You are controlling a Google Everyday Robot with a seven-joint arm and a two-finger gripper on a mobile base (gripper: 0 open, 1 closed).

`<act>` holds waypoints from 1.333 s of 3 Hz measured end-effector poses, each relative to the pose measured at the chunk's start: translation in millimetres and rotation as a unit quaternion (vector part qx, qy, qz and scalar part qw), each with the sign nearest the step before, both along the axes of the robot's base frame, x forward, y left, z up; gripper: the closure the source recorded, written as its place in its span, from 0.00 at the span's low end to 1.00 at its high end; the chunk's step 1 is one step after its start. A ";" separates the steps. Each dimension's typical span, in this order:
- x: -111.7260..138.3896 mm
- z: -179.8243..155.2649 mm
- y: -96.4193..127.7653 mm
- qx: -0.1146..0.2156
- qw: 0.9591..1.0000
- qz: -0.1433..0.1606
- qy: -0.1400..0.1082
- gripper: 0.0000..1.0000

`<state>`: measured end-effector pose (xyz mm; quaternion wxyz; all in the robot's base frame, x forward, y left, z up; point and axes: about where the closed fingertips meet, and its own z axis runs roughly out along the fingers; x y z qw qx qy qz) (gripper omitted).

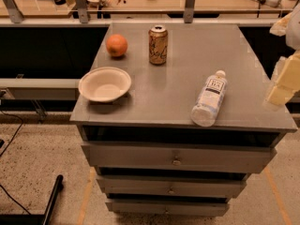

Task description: Move orange can near blue plastic bottle

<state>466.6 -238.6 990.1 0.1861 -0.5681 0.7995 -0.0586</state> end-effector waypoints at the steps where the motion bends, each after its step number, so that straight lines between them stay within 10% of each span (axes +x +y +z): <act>1: 54.6 19.0 -29.8 -0.008 0.998 -0.039 -0.045 0.00; 2: 128.8 44.8 -48.8 0.026 0.990 -0.056 -0.124 0.00; 3: 212.2 55.3 -32.3 0.116 0.971 -0.044 -0.204 0.00; 4: 243.6 66.9 -37.5 0.141 0.957 -0.052 -0.246 0.00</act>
Offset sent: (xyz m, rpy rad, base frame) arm 0.2356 -0.0664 0.1117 0.2141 -0.5458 -0.1400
